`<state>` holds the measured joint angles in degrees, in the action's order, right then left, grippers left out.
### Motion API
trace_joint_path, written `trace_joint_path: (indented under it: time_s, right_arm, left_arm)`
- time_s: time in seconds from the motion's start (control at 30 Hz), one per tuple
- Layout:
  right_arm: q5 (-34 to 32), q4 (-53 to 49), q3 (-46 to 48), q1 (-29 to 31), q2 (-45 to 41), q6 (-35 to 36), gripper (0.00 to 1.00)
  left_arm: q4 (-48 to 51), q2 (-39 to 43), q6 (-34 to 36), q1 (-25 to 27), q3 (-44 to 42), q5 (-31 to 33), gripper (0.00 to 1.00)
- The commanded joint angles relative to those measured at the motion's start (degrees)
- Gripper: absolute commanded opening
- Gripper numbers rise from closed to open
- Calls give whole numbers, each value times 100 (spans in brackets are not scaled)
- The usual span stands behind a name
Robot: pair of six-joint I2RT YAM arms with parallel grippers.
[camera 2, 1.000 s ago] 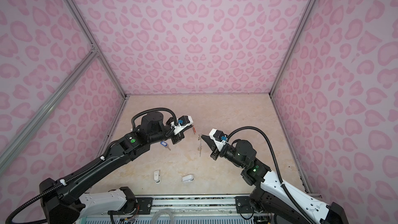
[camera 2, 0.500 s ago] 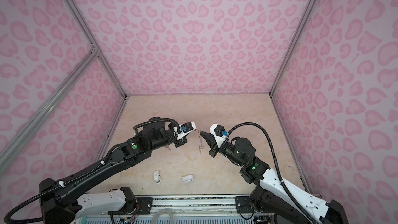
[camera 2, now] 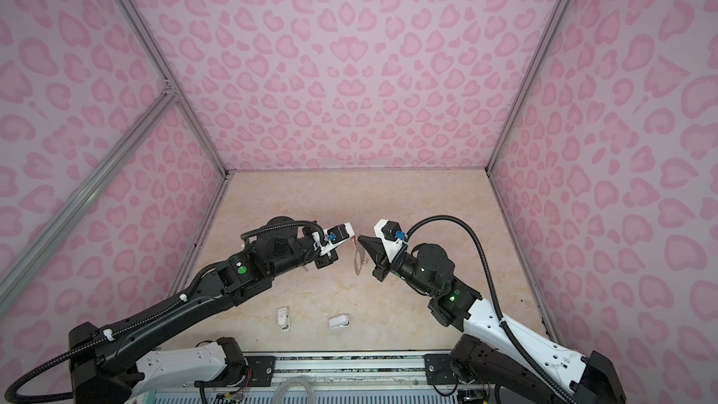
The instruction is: Put the keys on the keyring
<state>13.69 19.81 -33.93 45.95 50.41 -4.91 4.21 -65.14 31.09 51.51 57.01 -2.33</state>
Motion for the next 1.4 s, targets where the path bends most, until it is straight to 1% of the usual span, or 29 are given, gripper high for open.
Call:
trace_joint_path:
  time_s: [0.0, 0.23, 0.37, 0.6, 0.8, 0.97, 1.13, 1.37]
  right_arm:
    - [-108, 119, -51, 19, 26, -97, 0]
    - [-216, 119, -78, 58, 98, -203, 0]
    - [-268, 86, -115, 80, 134, -229, 0]
    - [-445, 51, -147, 88, 75, -352, 0]
    - [-482, 5, -114, 96, -29, -441, 0]
    - [-509, -4, -113, 98, -49, -510, 0]
    - [-396, -71, -184, 96, -28, -529, 0]
    - [-307, -123, -184, 95, -40, -588, 0]
  left_arm:
    - [-288, 80, 67, 43, -45, 47, 3]
    - [-340, 160, 192, 209, -129, 232, 3]
    - [-429, 195, 300, 341, -197, 452, 3]
    - [-428, 195, 405, 461, -261, 582, 3]
    - [-421, 160, 319, 474, -238, 786, 3]
    - [-460, 169, 285, 474, -242, 726, 3]
    - [-513, 169, 310, 483, -261, 746, 3]
    - [-731, 142, 266, 500, -312, 1155, 3]
